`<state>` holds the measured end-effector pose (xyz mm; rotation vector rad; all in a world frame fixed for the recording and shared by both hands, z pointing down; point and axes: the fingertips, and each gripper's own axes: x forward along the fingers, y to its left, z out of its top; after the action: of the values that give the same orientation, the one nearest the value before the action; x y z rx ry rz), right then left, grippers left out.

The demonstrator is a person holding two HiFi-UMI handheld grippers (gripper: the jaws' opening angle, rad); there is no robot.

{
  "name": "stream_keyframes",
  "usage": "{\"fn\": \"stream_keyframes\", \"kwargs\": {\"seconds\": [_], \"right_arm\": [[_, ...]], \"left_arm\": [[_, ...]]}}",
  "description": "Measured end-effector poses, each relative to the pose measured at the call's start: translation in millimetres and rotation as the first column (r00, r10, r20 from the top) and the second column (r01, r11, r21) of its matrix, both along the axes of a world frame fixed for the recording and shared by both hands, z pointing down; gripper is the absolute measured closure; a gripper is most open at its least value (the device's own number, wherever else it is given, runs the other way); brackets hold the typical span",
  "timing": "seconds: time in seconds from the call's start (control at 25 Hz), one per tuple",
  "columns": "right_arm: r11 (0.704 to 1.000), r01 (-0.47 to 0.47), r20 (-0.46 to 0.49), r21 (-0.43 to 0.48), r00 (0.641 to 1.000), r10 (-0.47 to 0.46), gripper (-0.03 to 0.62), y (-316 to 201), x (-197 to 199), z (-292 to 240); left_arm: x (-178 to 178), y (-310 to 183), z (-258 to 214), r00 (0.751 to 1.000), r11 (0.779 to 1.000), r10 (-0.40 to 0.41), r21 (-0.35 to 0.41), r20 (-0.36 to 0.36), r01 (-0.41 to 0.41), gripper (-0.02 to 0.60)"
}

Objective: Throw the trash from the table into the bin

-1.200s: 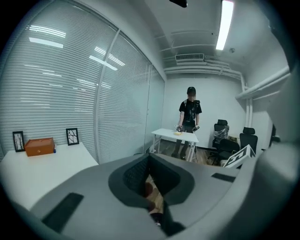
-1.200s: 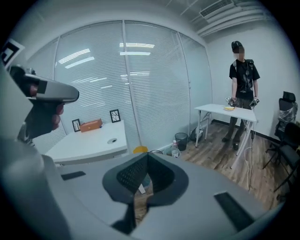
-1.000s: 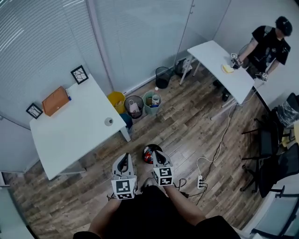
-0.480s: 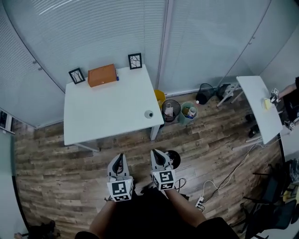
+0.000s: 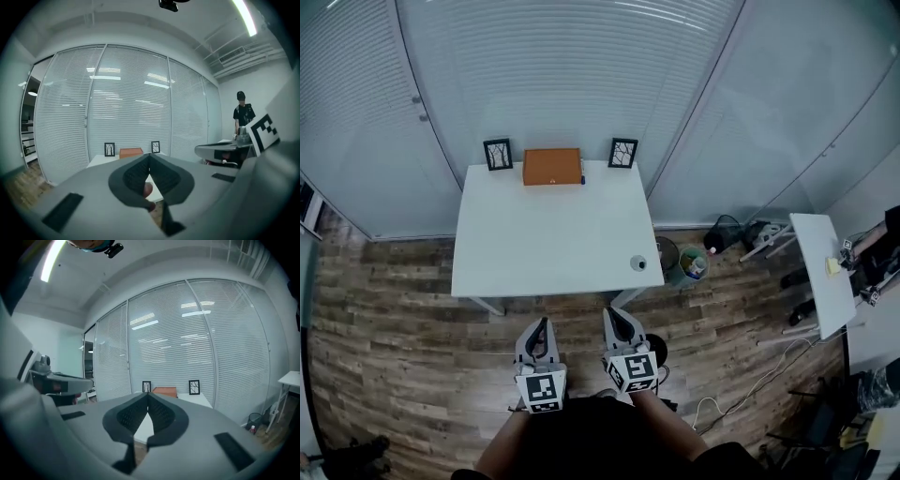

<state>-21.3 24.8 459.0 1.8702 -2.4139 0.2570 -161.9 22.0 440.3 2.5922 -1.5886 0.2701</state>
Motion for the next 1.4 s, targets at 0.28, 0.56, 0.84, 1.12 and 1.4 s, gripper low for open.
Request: {"fn": "stream_keyframes", "kwargs": {"seconds": [0.28,0.56,0.84,1.12,1.4], "right_arm": [[0.999,-0.035,0.038,0.02,0.999,0.034,0.588,-51.0,-30.3,-21.3],[0.999,0.005,0.027,0.051,1.0,-0.006,0.588,-67.2,-27.6,-36.2],[0.991,0.086,-0.001,0.099,0.996,-0.086,0.589,-87.3,-17.6,-52.7],[0.984,0.145,0.005,0.105,0.989,-0.146,0.589,-101.7,-18.6,-51.3],[0.976,0.186,-0.016,0.115,0.983,-0.185,0.589,-106.8,-24.0,-51.3]], "left_arm": [[-29.7,-42.6,-5.0,0.997,0.997,0.08,0.003,-0.018,-0.08,0.583],[-34.9,-59.4,-5.7,1.0,1.0,0.02,-0.008,-0.022,-0.021,0.583],[-23.1,-70.1,-12.4,0.999,0.999,-0.038,0.011,-0.013,0.038,0.583],[-17.8,-78.6,-13.2,0.998,0.998,-0.065,0.011,-0.005,0.065,0.584],[-20.7,-84.5,-14.4,0.996,0.996,-0.087,0.027,0.014,0.086,0.583]]}}
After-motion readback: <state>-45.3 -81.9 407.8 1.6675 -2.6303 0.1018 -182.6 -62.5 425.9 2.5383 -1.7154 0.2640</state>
